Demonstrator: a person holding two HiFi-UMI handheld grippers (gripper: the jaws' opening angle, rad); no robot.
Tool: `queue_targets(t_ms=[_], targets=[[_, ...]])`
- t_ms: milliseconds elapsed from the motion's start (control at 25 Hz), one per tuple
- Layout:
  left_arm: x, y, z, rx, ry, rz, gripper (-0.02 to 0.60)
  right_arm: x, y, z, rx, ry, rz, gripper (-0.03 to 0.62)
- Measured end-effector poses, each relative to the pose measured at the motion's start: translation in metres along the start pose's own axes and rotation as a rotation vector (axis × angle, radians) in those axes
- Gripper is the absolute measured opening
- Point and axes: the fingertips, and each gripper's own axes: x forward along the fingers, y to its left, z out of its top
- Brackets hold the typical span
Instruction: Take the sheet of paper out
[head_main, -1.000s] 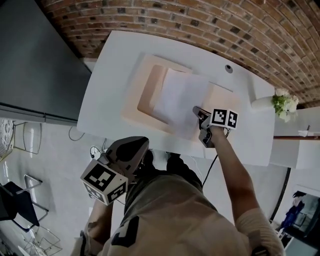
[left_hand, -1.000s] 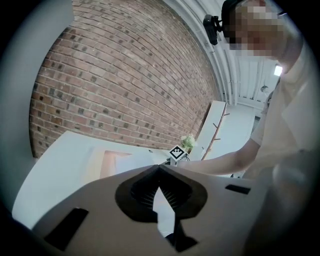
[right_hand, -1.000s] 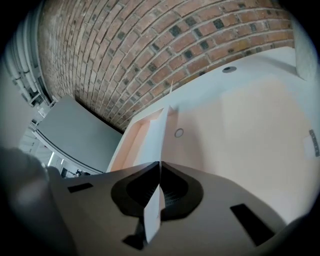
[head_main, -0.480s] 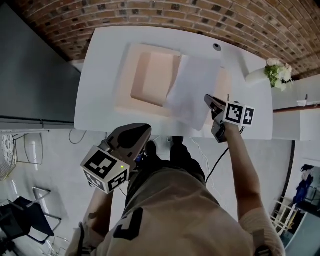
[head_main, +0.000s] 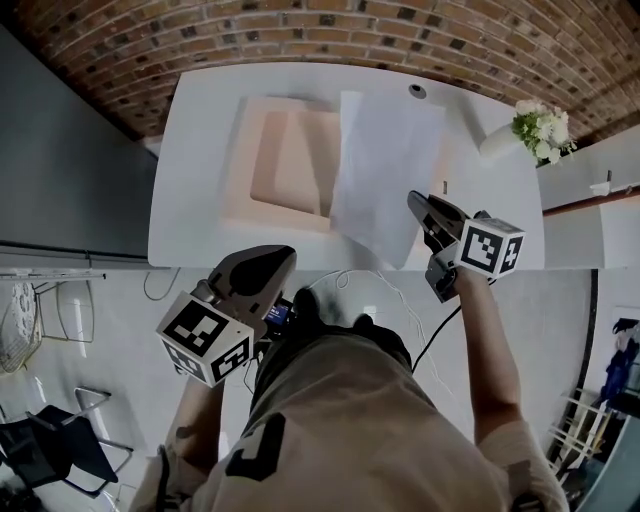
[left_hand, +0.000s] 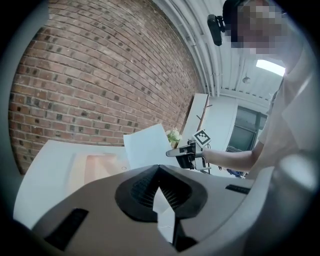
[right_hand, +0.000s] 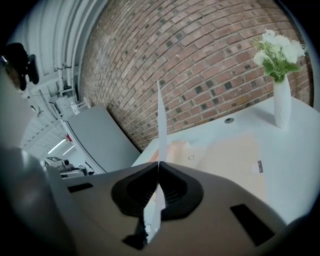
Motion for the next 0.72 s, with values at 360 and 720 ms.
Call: queue_targets(t_ms=[360, 720], targets=[[0.025, -0.041, 0.012, 0.037, -0.001, 0.020, 0.014, -0.038, 0.012, 0.010, -0.049, -0.027, 0.106, 0.025], [0.044, -0.089, 0.016, 0.063, -0.004, 0.050, 0.014, -0.084, 0.001, 0.017, -0.074, -0.038, 0.171, 0.025]])
